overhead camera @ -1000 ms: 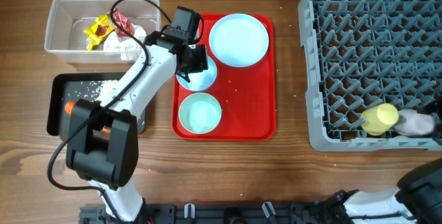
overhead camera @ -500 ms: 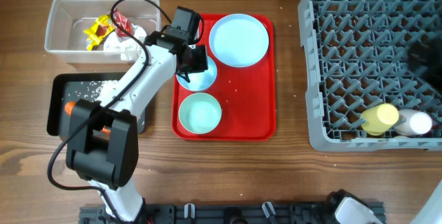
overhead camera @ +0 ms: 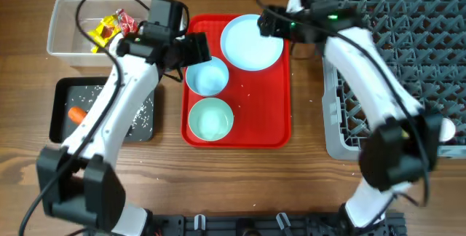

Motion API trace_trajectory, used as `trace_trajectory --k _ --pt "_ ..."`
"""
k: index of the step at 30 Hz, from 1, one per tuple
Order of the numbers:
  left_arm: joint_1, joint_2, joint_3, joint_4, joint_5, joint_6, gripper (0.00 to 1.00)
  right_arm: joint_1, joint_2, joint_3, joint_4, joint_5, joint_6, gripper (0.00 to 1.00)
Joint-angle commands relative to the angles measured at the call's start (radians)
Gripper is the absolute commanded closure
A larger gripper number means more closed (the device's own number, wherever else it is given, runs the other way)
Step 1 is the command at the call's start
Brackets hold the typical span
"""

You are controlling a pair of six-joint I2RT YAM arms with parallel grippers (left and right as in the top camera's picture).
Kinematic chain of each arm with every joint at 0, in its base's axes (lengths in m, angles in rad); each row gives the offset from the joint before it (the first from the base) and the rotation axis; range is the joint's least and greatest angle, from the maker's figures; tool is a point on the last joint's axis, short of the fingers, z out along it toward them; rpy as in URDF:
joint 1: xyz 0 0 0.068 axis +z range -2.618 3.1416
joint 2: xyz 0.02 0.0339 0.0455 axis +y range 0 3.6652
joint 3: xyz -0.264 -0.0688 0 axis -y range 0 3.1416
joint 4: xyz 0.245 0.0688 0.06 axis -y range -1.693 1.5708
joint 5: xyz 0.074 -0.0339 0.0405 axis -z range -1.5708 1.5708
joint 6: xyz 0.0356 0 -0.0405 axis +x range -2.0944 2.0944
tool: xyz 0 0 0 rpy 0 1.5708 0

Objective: Sort waste into correct bins and load items into the dishwasher rack
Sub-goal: 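Grasp the large light-blue plate on the red tray with the right gripper, then carry the plate to the dish rack and stand it upright with the right gripper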

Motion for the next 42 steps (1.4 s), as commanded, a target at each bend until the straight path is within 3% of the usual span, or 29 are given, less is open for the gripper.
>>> trace_trajectory --k 1,3,9,13,15,17,18,25,31,37,40,42 --pt "0.006 -0.008 0.001 -0.008 -0.037 0.005 0.03 -0.005 0.125 0.004 0.026 0.067 0.047 0.28" --pt "0.006 -0.008 0.001 -0.008 -0.047 0.005 0.02 -0.005 0.202 0.003 0.023 0.089 0.071 0.34" --pt "0.006 -0.008 0.001 -0.018 -0.052 0.005 0.02 -0.005 0.273 0.003 -0.002 0.138 0.102 0.41" --pt "0.006 -0.008 0.001 -0.018 -0.052 0.005 0.0 -0.005 0.31 0.002 -0.001 0.162 0.104 0.54" --pt "0.006 -0.008 0.001 -0.019 -0.052 0.005 0.0 -0.005 0.317 0.002 0.0 0.163 0.104 0.69" --pt "0.006 -0.008 0.001 -0.018 -0.052 0.005 0.0 -0.005 0.317 0.003 0.011 0.162 0.104 0.91" --pt "0.006 -0.008 0.001 -0.018 -0.052 0.005 0.0 -0.006 0.317 0.003 0.011 0.163 0.115 0.96" --pt "0.006 -0.008 0.001 -0.018 -0.051 0.005 0.0 -0.032 0.185 0.031 -0.001 0.159 0.064 0.96" --pt "0.006 -0.008 0.001 -0.018 -0.051 0.005 0.0 -0.077 -0.106 0.031 0.002 0.33 -0.142 0.96" --pt "0.006 -0.008 0.001 -0.018 -0.051 0.005 0.0 -0.219 -0.364 0.031 0.002 0.631 -0.472 0.96" --pt "0.006 -0.008 0.001 -0.018 -0.051 0.005 0.0 -0.371 -0.391 0.031 0.058 0.702 -0.749 0.96" --pt "0.006 -0.008 0.001 -0.018 -0.051 0.005 0.0 -0.463 -0.368 0.029 0.081 0.702 -0.847 0.96"
